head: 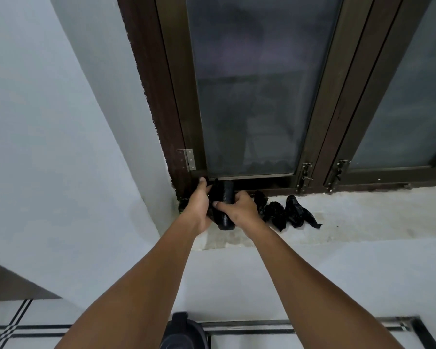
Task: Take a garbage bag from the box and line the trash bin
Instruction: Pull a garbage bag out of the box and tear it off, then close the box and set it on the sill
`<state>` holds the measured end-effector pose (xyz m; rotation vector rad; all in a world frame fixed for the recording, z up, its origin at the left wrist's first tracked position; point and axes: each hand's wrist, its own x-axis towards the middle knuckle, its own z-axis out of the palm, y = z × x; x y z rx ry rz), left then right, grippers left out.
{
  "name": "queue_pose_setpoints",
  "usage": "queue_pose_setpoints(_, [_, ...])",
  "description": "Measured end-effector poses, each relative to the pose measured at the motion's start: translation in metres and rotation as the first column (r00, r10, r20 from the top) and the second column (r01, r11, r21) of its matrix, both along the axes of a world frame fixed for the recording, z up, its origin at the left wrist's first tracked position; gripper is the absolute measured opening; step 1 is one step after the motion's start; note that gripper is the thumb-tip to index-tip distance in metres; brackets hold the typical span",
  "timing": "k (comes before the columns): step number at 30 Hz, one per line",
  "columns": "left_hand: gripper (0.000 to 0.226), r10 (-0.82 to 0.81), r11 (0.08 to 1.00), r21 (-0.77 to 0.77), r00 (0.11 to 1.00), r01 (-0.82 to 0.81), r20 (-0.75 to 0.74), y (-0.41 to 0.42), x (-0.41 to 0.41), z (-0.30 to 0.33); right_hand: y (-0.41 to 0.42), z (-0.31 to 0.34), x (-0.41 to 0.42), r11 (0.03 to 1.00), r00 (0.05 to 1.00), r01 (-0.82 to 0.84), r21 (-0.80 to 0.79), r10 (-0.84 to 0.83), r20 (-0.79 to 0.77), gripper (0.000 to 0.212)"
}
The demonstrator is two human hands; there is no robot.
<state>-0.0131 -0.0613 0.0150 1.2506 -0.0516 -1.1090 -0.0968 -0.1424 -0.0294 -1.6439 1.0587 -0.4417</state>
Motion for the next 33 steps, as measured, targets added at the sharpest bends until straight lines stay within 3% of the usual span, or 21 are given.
queue_pose_setpoints(3, [0.044,0.011,0.991,0.128,0.985,-0.034,0.174,0.0,0.0,-0.001,0.002,0.001,-0.001,1.0,1.0,0.022,0.011,-0.022,-0.017,0.06])
queue_pose_setpoints(6, [0.03,-0.02,0.98,0.197,0.972,-0.028,0.235,0.003,0.0,0.001,0.001,0.001,0.0,0.997,0.999,0.03,0.065,-0.033,0.033,0.061])
queue_pose_setpoints(10, [0.025,0.024,0.984,0.166,0.975,-0.062,0.221,0.004,0.005,-0.002,0.005,0.004,0.003,0.976,0.989,-0.026,0.214,-0.006,0.15,0.053])
queue_pose_setpoints(14, [0.038,0.057,0.986,0.145,0.978,-0.087,0.203,0.004,0.013,-0.007,0.006,0.013,0.008,0.92,0.98,-0.021,0.391,-0.059,0.192,0.034])
queue_pose_setpoints(17, [0.042,0.04,0.989,0.132,0.974,-0.071,0.224,0.003,0.015,-0.006,0.005,0.014,0.006,0.947,0.984,-0.022,0.32,-0.035,0.173,0.025])
queue_pose_setpoints(20, [0.033,0.084,0.987,0.114,0.964,-0.116,0.252,0.0,0.013,-0.005,0.004,0.007,0.003,0.954,0.976,-0.029,0.299,-0.037,0.213,0.01])
queue_pose_setpoints(25, [0.031,0.064,0.995,0.065,0.968,-0.082,0.244,-0.006,0.008,-0.004,0.001,0.01,-0.003,0.91,0.959,-0.082,0.406,-0.038,0.28,0.028])
queue_pose_setpoints(28, [0.038,0.028,0.998,0.053,0.971,-0.042,0.237,-0.008,0.009,-0.002,-0.001,0.007,-0.009,0.915,0.959,-0.161,0.369,0.057,0.278,0.047])
queue_pose_setpoints(33, [0.04,-0.017,1.0,0.029,0.972,0.01,0.234,-0.01,0.011,0.014,-0.013,0.005,-0.024,0.886,0.928,-0.246,0.393,0.098,0.36,0.036])
